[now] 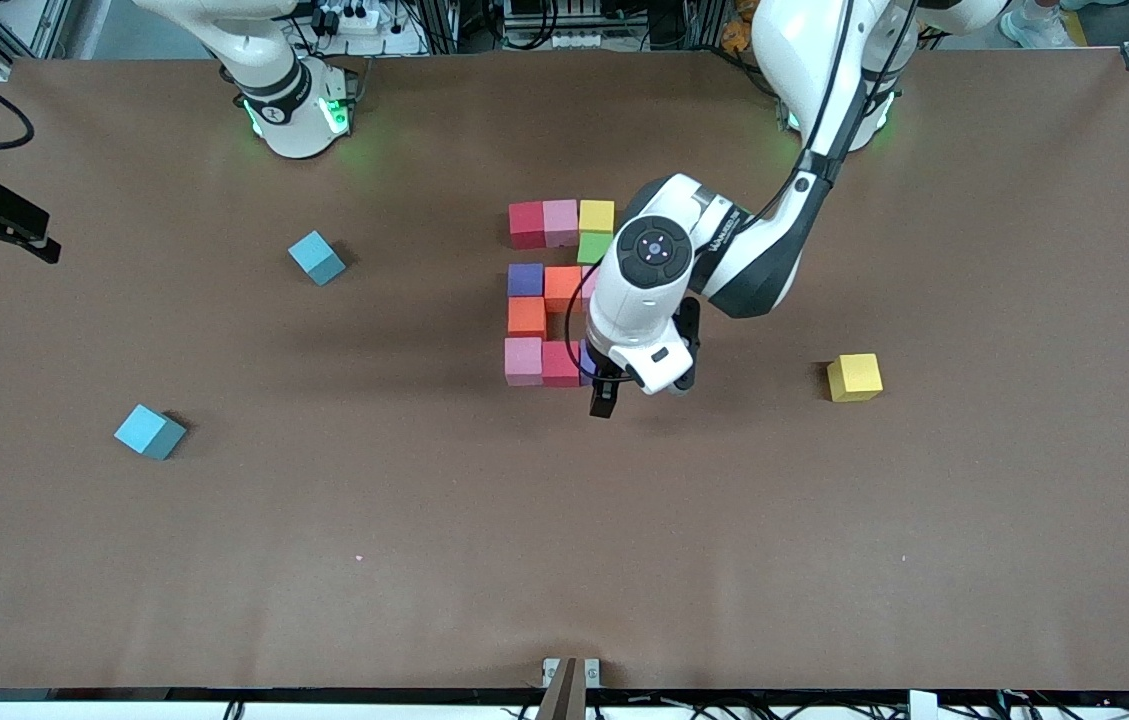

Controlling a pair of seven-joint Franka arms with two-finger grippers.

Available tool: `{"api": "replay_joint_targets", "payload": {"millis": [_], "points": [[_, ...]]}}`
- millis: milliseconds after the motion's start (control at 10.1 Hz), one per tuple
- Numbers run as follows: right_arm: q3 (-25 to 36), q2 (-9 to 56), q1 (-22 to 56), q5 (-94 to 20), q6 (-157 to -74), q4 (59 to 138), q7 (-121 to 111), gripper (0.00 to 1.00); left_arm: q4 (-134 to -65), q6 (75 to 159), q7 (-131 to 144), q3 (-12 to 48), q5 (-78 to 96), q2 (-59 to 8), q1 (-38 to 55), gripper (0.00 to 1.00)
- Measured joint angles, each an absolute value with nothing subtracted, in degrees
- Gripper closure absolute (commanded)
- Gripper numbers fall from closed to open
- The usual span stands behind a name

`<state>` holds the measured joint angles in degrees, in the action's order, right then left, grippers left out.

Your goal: Form number 2 with 11 blocks

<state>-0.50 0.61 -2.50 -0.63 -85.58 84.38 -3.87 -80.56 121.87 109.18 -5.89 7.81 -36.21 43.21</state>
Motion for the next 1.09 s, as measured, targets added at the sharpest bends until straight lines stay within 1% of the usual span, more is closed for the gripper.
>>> {"api": "replay_joint_targets", "payload": {"millis": [198,297,494,791,890,1087], "points": [[-0.5,0.61,-2.5,-0.49,-85.56,84.37,-3.87,0.0,-80.46,121.91,97.95,-6.41,6.83,-35.76,42.72,0.0],[-0.47,0.61,-2.5,-0.38,-85.56,84.33,-3.87,0.0,-80.31,121.26,93.04,-6.94,6.23,-34.49,41.82,0.0],[-0.4,0.61,-2.52,-0.19,-85.58,84.26,-3.87,0.0,-80.12,116.57,80.01,-7.46,5.88,-29.89,37.77,0.0],[-0.29,0.61,-2.6,-0.12,-85.62,84.23,-3.87,0.0,-80.08,107.27,59.65,-7.61,5.78,-22.84,31.26,0.0],[-0.32,0.61,-2.6,-0.12,-85.63,84.21,-3.87,0.0,-80.11,103.28,53.02,-7.69,5.71,-20.82,29.63,0.0],[-0.41,0.61,-2.6,-0.12,-85.61,84.21,-3.87,0.0,-80.21,98.91,39.06,-7.83,5.66,-17.59,25.81,0.0]]}}
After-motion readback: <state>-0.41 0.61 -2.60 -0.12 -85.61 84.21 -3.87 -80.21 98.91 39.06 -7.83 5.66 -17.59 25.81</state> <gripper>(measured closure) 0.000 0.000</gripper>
